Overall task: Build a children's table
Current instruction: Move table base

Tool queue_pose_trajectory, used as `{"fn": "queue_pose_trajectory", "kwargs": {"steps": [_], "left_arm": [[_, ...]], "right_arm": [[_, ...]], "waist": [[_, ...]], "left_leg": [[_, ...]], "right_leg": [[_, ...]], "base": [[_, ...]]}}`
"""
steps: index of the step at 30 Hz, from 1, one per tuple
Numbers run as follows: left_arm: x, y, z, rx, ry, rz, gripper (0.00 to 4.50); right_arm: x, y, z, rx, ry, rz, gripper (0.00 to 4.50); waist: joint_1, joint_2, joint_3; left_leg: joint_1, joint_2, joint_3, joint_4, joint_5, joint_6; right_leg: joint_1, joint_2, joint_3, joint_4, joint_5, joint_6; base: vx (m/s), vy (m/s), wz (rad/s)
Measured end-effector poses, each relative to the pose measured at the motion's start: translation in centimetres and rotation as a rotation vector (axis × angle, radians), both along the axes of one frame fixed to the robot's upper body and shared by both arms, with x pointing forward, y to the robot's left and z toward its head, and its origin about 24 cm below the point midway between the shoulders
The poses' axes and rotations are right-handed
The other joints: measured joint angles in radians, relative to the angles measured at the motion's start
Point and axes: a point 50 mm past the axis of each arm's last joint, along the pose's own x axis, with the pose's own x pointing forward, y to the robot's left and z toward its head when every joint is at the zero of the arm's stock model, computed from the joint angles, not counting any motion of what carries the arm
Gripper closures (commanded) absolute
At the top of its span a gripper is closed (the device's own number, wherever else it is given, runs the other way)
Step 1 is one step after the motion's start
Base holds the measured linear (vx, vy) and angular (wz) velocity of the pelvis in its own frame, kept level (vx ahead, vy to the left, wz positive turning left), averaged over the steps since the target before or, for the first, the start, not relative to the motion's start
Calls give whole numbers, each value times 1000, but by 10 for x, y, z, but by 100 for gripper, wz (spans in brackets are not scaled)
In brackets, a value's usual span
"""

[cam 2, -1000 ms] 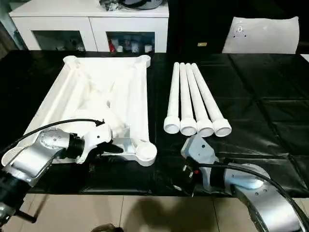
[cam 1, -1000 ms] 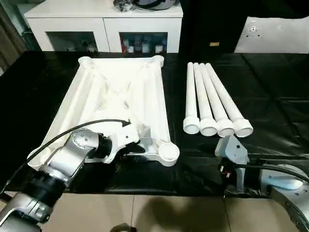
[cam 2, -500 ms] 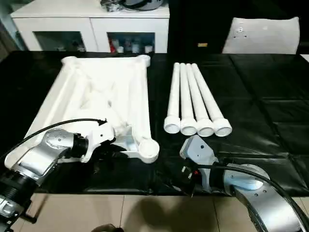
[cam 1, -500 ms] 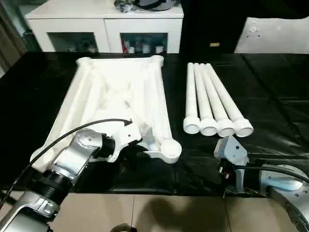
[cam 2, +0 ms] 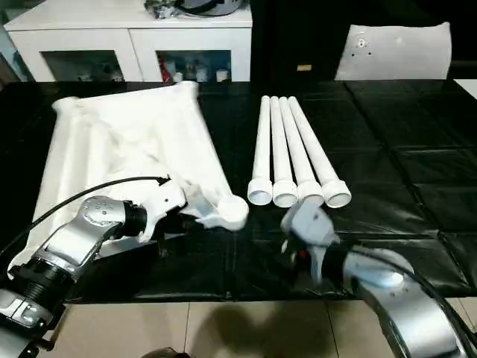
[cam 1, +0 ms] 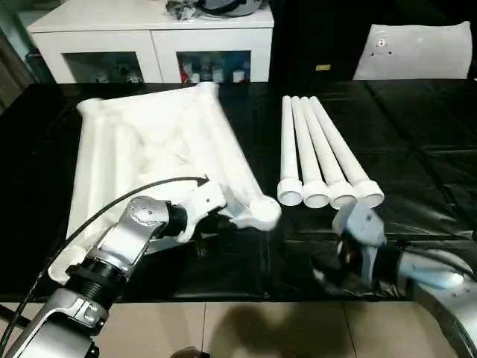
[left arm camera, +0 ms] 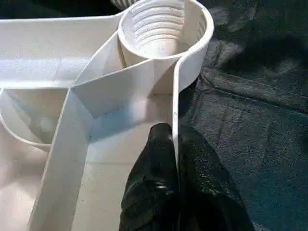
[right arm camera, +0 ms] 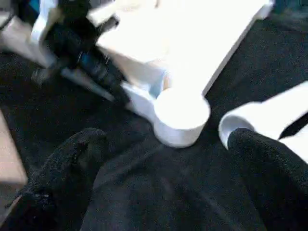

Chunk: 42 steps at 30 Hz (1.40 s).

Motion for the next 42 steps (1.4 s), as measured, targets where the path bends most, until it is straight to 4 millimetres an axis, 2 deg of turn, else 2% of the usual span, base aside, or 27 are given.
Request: {"fn": "queue_pose_trajectory", "kwargs": {"steps": [2, 4, 6, 8, 10, 12, 15, 17, 18, 20, 25, 31, 42], "left_arm": [[-4, 2, 0, -44, 10, 3, 422], [-8, 0, 6, -102, 2, -16, 386], [-10, -1, 13, -134, -25, -25, 380], [-14, 4, 20, -171, -52, -8, 356], [-17, 4, 26, -193, -76, 3, 337], [-20, 10, 29, -209, -82, 34, 324], [-26, 22, 32, -195, -83, 99, 303], [-29, 28, 36, -174, -93, 120, 288], [-29, 30, 37, -168, -95, 129, 288], [-40, 39, 39, -141, -71, 145, 288], [-61, 33, 49, -144, -41, 101, 288], [-70, 27, 55, -163, -31, 127, 288], [-75, 24, 58, -158, -7, 151, 288]], "right_arm": [[2, 5, 1, 42, 1, -20, 0], [7, 9, 5, 61, -27, -57, 0], [16, 13, 11, 71, -75, -111, 0], [33, 19, 17, 94, -91, -236, 0], [43, 19, 19, 68, -75, -322, 0], [53, 20, 17, 39, -33, -369, 0], [82, 30, 16, 35, 25, -460, 0], [95, 35, 18, 16, 27, -489, 0], [98, 35, 19, 8, 25, -499, 0], [116, 45, 18, -6, 45, -532, 0], [147, 52, 24, -10, 60, -605, 0], [162, 50, 9, -30, 139, -662, 0], [168, 53, -10, -50, 263, -731, 0]], "waist": [[0, 0, 0], [7, 0, 0], [10, 0, 0], [5, 0, 0], [10, -1, 0], [13, -1, 0], [3, 0, 1], [7, 0, 1], [10, 0, 1], [4, 0, 1], [11, -1, 2], [9, -12, 9], [4, -16, 12]], "left_leg": [[-1, 0, 0, 0, 0, 0], [-2, 1, 0, -1, 0, 0], [-1, 0, 0, 0, 0, 0], [0, 0, 0, 0, 1, -1], [1, 0, 0, 0, 2, -1], [1, 0, 0, 0, 2, -2], [0, 0, 0, 0, 3, -4], [0, 0, 0, -1, 3, -4], [0, 0, 0, -2, 3, -4], [-1, 0, 0, -2, 3, -5], [-4, 0, 1, -2, 3, -5], [-5, 0, 1, -2, 4, -6], [-15, 1, 1, 1, 4, -5]], "right_leg": [[-1, 0, -1, 0, 0, -1], [-2, 0, -1, 0, -1, -1], [-2, 0, -1, 1, 0, -1], [-2, 0, 0, 2, 0, -1], [-1, 0, -1, 2, 0, -1], [0, 0, 0, 2, 0, -1], [-2, 0, 0, 3, 1, -2], [-2, 0, 0, 3, 0, -2], [-2, 0, 0, 2, 0, -1], [-4, 0, 0, 3, 0, -1], [-7, 0, 0, 3, 0, -2], [-8, 0, 0, 3, 0, -2], [-19, 1, 0, 9, 0, -2]], "base": [[0, 0, 0], [0, 0, 0], [0, 0, 0], [0, 0, 0], [0, 0, 0], [0, 0, 0], [0, 0, 0], [0, 0, 0], [0, 0, 0], [0, 0, 0], [0, 0, 0], [0, 0, 0], [0, 0, 0]]}}
